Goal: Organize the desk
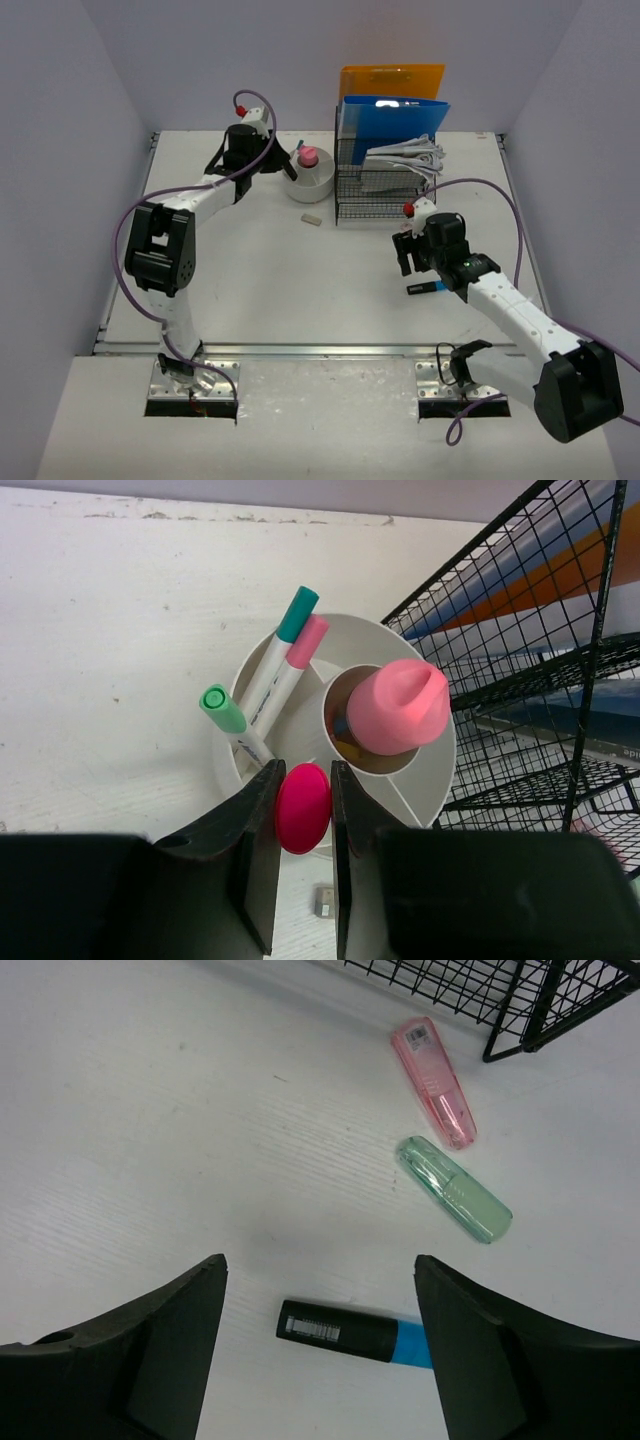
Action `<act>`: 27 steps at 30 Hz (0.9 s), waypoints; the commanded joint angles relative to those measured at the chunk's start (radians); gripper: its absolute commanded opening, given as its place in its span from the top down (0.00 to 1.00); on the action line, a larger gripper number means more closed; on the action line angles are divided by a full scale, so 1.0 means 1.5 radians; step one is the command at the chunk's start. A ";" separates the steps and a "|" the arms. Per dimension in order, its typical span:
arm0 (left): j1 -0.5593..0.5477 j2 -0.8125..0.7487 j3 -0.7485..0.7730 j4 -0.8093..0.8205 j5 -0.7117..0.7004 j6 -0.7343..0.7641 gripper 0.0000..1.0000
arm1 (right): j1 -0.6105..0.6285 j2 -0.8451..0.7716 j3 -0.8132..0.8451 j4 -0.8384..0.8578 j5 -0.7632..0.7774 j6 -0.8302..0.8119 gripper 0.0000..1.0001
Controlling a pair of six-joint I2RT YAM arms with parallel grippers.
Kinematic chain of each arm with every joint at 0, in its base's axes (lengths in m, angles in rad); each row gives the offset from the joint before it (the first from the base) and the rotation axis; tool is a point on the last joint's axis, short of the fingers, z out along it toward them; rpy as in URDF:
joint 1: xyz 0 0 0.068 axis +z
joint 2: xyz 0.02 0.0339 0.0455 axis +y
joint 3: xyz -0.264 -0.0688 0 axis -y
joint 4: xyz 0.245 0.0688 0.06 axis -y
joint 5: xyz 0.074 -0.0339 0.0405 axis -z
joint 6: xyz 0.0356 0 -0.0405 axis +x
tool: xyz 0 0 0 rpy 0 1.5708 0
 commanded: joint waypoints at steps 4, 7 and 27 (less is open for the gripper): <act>-0.019 0.020 0.048 0.078 -0.001 -0.024 1.00 | -0.052 -0.051 -0.040 -0.029 -0.121 -0.171 0.28; -0.027 0.032 0.054 0.079 -0.002 -0.030 1.00 | -0.073 -0.043 -0.032 -0.073 -0.190 -0.255 0.30; -0.034 -0.017 0.073 -0.005 0.003 -0.009 0.40 | -0.077 0.186 0.150 -0.433 -0.285 -0.790 0.46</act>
